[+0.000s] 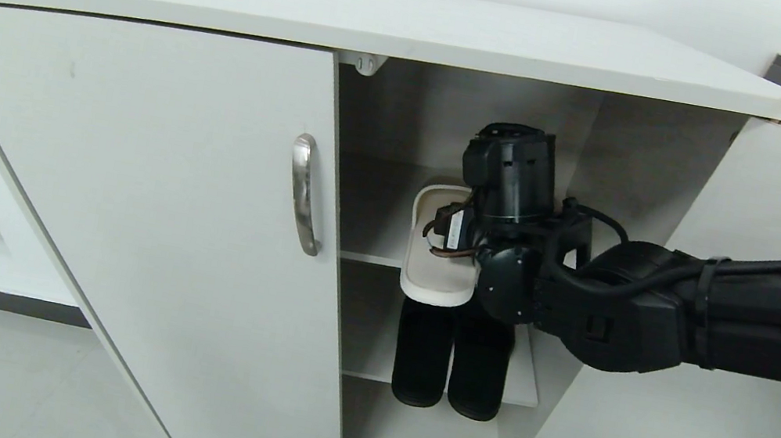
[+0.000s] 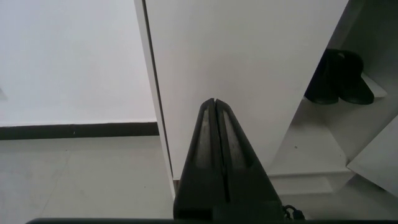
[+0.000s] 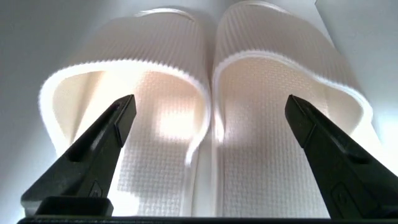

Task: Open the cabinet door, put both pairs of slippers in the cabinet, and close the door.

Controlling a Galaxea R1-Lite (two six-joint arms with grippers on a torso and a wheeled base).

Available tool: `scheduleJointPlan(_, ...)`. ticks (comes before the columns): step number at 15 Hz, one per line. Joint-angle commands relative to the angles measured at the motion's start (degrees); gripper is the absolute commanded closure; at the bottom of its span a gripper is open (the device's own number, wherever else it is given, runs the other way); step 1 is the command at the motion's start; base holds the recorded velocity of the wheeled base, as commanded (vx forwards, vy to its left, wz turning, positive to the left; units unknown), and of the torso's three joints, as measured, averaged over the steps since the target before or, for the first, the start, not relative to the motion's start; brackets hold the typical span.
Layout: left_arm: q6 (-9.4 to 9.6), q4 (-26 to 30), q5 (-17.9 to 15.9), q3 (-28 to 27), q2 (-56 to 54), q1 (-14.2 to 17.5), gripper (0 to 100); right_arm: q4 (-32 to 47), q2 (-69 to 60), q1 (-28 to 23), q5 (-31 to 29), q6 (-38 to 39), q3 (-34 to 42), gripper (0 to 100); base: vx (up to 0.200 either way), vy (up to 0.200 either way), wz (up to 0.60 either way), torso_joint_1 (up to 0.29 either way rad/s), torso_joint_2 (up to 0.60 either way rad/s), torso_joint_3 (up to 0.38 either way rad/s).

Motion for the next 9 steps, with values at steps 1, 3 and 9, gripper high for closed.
scheduleJointPlan(1, 0.00, 0.00, 0.01, 0.01, 0.07, 0.01, 100, -1.71, -3.92, 1.57, -0.04, 0.08, 4.60, 0, 0.000, 0.000, 0.00, 0.000, 0.00, 0.000)
scheduleJointPlan(3, 0.00, 0.00, 0.01, 0.01, 0.07, 0.01, 100, -5.32, -6.91, 3.33, -0.04, -0.01, 9.88, 0, 0.000, 0.000, 0.00, 0.000, 0.00, 0.000)
scheduleJointPlan(9, 0.00, 0.00, -0.08, 0.01, 0.07, 0.01, 100, -14.19, -14.29, 9.04, 0.05, -0.54, 23.24, 0, 0.000, 0.000, 0.00, 0.000, 0.00, 0.000)
